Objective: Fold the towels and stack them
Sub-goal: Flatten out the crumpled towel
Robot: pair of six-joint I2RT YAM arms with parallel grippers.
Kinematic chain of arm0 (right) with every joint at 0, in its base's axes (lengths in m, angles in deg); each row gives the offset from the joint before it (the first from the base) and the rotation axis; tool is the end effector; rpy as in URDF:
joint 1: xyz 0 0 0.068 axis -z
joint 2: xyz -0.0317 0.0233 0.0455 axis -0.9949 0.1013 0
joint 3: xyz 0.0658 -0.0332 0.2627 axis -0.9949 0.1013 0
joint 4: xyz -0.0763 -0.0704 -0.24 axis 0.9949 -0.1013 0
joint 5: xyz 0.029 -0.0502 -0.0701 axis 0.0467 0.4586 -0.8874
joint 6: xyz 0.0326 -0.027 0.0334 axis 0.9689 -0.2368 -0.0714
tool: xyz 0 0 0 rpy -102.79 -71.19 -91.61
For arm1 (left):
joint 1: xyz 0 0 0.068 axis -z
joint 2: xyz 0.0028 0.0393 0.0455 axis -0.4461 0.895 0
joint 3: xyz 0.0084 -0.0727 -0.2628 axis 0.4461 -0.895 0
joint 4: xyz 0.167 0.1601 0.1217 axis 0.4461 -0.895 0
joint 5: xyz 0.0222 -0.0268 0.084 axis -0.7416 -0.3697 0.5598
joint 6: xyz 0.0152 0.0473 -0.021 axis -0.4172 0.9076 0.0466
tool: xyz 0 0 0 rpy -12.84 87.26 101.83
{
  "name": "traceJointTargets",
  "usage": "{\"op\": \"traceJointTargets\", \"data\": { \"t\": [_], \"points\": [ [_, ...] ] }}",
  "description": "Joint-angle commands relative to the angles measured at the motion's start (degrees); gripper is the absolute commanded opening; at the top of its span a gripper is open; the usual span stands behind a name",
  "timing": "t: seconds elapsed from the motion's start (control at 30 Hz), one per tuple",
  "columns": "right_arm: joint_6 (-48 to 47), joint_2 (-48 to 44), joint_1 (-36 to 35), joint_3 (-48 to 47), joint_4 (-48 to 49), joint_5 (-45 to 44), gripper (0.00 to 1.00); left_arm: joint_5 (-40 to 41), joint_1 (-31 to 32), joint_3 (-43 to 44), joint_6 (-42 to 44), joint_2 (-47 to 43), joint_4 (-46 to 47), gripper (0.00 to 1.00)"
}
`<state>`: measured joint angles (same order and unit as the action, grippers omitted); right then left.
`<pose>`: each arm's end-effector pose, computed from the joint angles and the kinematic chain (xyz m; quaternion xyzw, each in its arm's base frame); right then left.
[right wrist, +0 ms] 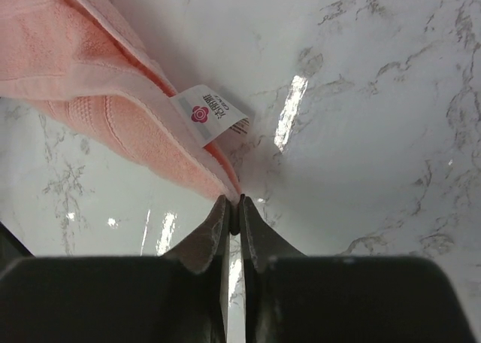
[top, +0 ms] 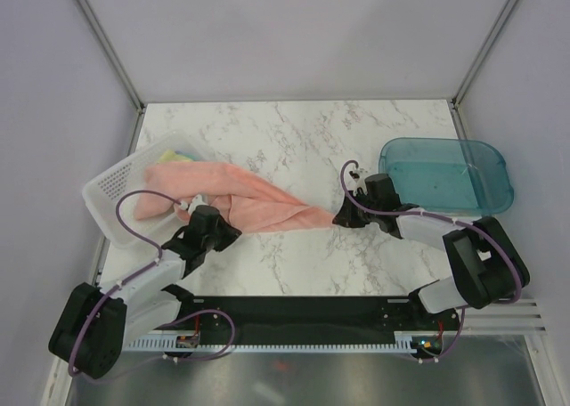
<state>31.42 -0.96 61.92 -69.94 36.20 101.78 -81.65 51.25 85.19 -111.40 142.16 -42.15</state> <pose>0.2413 0.1123 0.1472 -0.0652 0.9105 0.2960 0.2812 0.1655 -0.0728 0.1425 -0.2647 0.8778 -0.2262 0.3289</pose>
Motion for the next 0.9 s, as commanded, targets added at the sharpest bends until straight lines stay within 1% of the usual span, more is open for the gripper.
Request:
{"op": "traceJointTargets", "data": {
  "t": [0.0,0.03,0.07,0.17,0.2,0.23,0.27,0.3,0.33,0.37,0.4,0.43,0.47,0.5,0.53,0.57,0.6,0.63,0.67,0.7,0.73,0.8,0.83,0.87],
  "points": [
    [0.0,-1.5,0.3,0.0,1.1,0.8,0.09,2.3,-0.1,3.1,-1.0,-1.2,-2.1,0.02],
    [0.0,-1.3,0.2,-0.3,0.8,1.1,0.02,2.4,-0.1,3.4,-1.0,-1.6,-2.5,0.02],
    [0.0,-1.3,0.2,-0.6,0.4,1.0,0.0,2.5,-0.1,3.6,-1.1,-2.0,-3.2,0.02],
    [0.4,-2.4,0.2,-2.8,-3.6,-1.2,0.0,1.3,-0.1,7.3,0.8,-4.5,-6.9,0.02],
    [0.7,-4.2,0.2,-3.5,-4.7,-2.3,0.0,0.9,-0.1,8.6,1.8,-6.1,-8.0,0.02],
    [0.9,-5.5,0.2,-5.0,-5.3,-6.1,0.0,0.6,-0.1,11.6,3.3,-6.9,-9.3,0.02],
    [1.1,-6.9,0.2,-6.0,-8.8,-7.8,0.0,0.5,-0.1,13.5,4.3,-7.6,-11.5,0.02],
    [1.2,-9.9,0.2,-7.2,-10.0,-9.8,0.0,0.5,-0.1,15.8,5.1,-8.4,-12.7,0.02],
    [1.2,-11.3,0.2,-10.5,-11.1,-12.1,0.0,0.2,-0.1,21.2,6.9,-8.5,-13.8,0.02],
    [1.1,-12.7,0.2,-12.6,-12.2,-13.2,0.0,-0.5,-0.1,24.4,7.9,-8.4,-15.5,0.02],
    [0.7,-15.2,0.2,-17.3,-12.7,-13.8,0.0,-2.6,-0.1,27.9,9.8,-7.0,-16.0,0.02],
    [0.2,-16.1,0.2,-20.1,-13.1,-13.7,0.0,-3.9,-0.1,35.8,10.6,-5.8,-16.6,0.02],
    [-0.1,-16.9,0.2,-23.1,-13.5,-13.4,0.0,-4.9,-0.1,40.2,11.3,-4.3,-17.3,0.02],
    [-0.7,-17.7,0.1,-29.5,-13.5,-13.0,0.0,-7.0,-0.1,44.9,11.9,-2.8,-17.9,0.02],
    [-2.1,-17.8,0.2,-33.3,-14.0,-12.9,0.0,-10.5,-0.1,55.1,13.0,0.8,-18.5,0.02],
    [-2.9,-17.8,0.2,-37.3,-15.6,-13.1,0.0,-12.1,-0.1,60.8,13.2,2.8,-19.5,0.02],
    [-4.1,-17.7,0.2,-45.8,-16.7,-13.4,0.0,-15.6,-0.1,66.6,13.6,4.6,-22.0,0.02],
    [-6.4,-17.6,0.2,-50.1,-17.7,-13.7,0.0,-17.5,-0.1,77.8,13.4,6.9,-23.1,0.02],
    [-7.1,-17.4,0.2,-54.2,-19.3,-15.7,0.0,-19.0,-0.1,83.1,12.9,10.2,-24.3,0.02],
    [-7.5,-16.9,0.2,-61.7,-20.2,-17.0,0.0,-20.3,-0.1,87.9,11.5,11.7,-25.2,0.02],
    [-8.0,-16.5,0.3,-65.1,-21.1,-18.1,0.0,-22.8,-0.1,95.6,10.7,12.8,-26.2,0.02],
    [-8.5,-16.2,0.2,-72.2,-23.0,-17.0,0.0,-25.1,-0.1,101.1,7.8,14.6,-27.0,0.02],
    [-8.4,-16.5,0.3,-73.3,-22.9,-15.3,0.0,-25.8,-0.1,104.0,6.9,14.6,-27.4,0.02],
    [-8.0,-17.2,0.2,-73.9,-22.2,-13.2,0.0,-26.5,-0.1,104.7,6.0,14.3,-27.4,0.02]
  ]
}}
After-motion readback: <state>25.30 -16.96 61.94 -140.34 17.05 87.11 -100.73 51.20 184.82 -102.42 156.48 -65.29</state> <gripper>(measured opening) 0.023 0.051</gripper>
